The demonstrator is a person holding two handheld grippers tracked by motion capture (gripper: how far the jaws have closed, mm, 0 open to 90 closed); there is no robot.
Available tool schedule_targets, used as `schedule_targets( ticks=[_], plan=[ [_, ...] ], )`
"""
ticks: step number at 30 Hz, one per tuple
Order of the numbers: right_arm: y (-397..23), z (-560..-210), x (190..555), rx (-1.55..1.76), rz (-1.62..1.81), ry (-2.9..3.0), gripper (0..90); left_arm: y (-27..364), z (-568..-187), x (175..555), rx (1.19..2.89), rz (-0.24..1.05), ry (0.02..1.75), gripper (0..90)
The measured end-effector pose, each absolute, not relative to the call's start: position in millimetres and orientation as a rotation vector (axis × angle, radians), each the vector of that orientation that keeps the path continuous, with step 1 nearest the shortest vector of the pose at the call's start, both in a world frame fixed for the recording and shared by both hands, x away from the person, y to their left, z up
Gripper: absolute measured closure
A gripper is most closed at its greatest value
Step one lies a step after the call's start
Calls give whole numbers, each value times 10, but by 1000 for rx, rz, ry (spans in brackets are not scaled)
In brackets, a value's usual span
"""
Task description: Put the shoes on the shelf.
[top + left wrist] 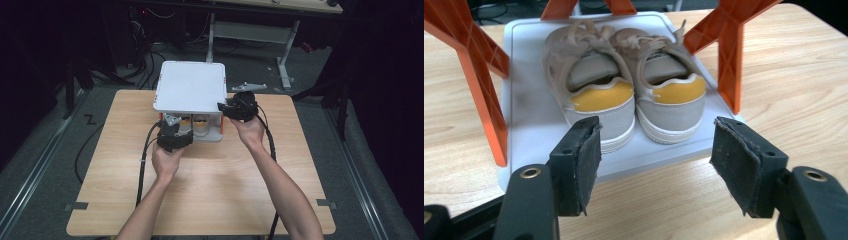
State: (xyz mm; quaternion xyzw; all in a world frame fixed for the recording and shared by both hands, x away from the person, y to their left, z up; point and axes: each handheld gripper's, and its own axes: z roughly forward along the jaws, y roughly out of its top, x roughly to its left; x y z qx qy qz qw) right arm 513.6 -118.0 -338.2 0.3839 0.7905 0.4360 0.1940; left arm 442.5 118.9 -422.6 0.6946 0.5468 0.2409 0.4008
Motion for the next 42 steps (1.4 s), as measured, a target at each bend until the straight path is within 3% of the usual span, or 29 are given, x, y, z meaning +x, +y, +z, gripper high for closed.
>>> schedule_targets(
  ticks=[22, 31, 42],
  plan=[
    [-2170, -3366, 4538, 1125, 1347, 2114, 502, 1561, -3963, 3942, 1724, 560, 1275, 362],
    [-2631, -3634, 4269, 1206, 1411, 2062, 491, 1696, -4019, 3755, 1697, 542, 1301, 373],
    [-2872, -4009, 4038, 1249, 1384, 2041, 472, 1841, -4194, 3522, 1708, 555, 1325, 368]
  ],
)
